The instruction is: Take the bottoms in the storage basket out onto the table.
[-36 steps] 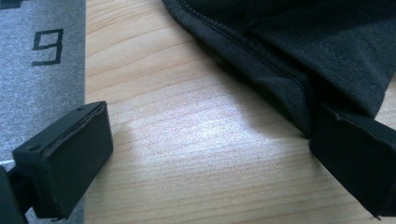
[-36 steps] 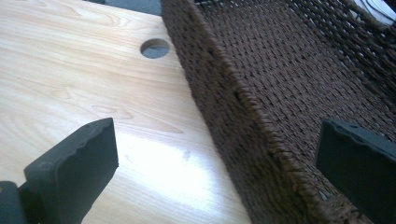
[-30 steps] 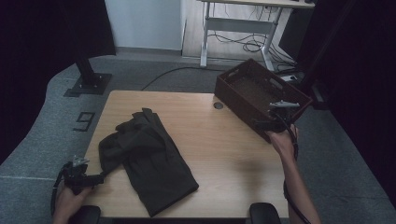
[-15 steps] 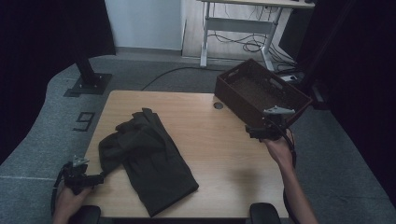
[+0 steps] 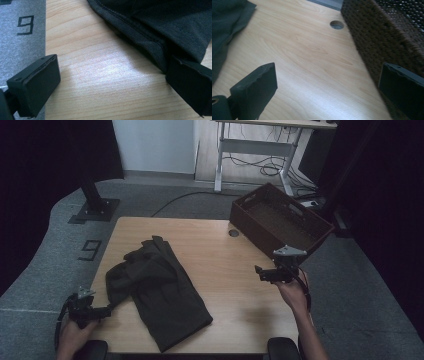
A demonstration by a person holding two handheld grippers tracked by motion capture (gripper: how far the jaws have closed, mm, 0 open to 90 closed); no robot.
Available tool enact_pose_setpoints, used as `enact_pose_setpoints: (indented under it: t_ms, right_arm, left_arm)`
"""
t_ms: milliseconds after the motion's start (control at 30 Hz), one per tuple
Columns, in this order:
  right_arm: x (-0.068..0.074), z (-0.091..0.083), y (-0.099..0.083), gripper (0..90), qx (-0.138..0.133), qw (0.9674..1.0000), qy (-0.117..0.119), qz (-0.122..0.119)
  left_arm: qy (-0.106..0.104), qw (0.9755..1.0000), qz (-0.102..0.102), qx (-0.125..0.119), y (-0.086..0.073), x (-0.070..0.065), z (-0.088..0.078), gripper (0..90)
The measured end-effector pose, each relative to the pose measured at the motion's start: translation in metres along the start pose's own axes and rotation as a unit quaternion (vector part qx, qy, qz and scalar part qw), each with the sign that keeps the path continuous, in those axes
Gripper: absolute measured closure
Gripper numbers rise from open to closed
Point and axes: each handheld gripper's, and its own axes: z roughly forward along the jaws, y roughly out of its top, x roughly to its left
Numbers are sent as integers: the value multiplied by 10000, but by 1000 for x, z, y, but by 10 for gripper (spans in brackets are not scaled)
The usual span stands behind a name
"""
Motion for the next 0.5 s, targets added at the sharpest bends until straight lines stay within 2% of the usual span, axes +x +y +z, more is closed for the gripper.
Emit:
enact_pose_setpoints:
  t_ms: [333, 500]
  right_arm:
    - [15, 6, -22, 14, 69, 9999, 63, -81]
    - [21, 8, -29, 0, 77, 9999, 80, -19]
  left_arm:
    - [2, 10000, 3, -2, 0, 0, 0, 0]
    - [3, 10000, 3, -2, 0, 0, 0, 0]
